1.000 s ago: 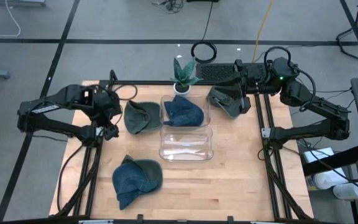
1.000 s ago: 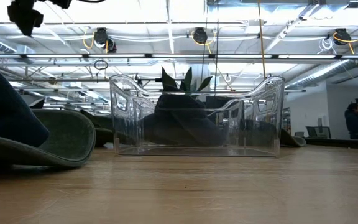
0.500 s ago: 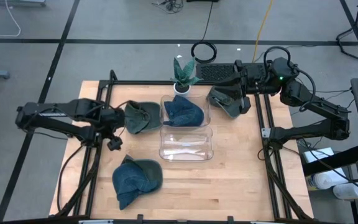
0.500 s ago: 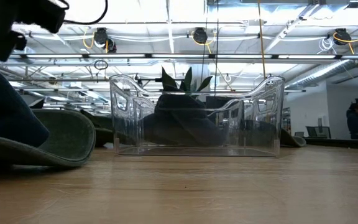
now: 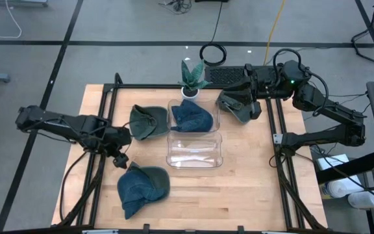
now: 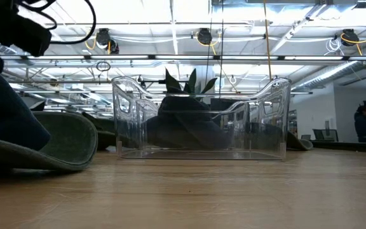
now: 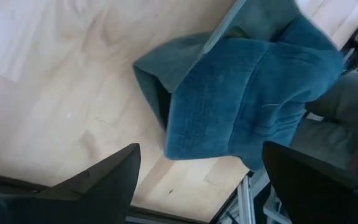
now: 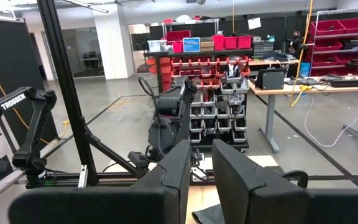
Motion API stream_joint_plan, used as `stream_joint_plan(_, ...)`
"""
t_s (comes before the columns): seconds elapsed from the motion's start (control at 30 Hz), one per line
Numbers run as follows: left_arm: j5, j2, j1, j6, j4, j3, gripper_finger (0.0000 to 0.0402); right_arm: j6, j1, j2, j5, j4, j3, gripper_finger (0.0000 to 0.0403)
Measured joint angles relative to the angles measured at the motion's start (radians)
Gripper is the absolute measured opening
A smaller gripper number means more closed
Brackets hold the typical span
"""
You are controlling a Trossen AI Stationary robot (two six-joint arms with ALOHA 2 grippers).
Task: Pick & Place hat
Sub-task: Put the blue cap into the top transparent bin
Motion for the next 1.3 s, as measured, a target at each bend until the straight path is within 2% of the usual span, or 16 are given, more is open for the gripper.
stream_joint_plan(0.57, 0.003, 0.000, -0.150, -0.204, 0.342, -0.251, 0.0347, 0.000, 0.000, 0.000, 0.000, 0.000, 0.000, 0.0059)
stream_joint_plan(0.8, 0.013, 0.000, -0.221, -0.297, 0.627, -0.387, 0.0347, 0.000, 0.000, 0.000, 0.000, 0.000, 0.000, 0.0059)
stream_joint_plan(1.0, 0.081, 0.000, -0.278, -0.388, 0.884, -0.467, 0.0345, 0.000, 0.000, 0.000, 0.000, 0.000, 0.000, 0.0059)
stream_joint_plan(1.13, 0.082, 0.000, -0.298, -0.409, 0.944, -0.481, 0.0315, -0.001, 0.000, 0.000, 0.002, 0.000, 0.000, 0.0059)
stream_joint_plan(1.3, 0.082, 0.000, -0.317, -0.411, 0.936, -0.482, 0.0227, -0.001, 0.000, 0.000, 0.003, 0.001, 0.000, 0.0059)
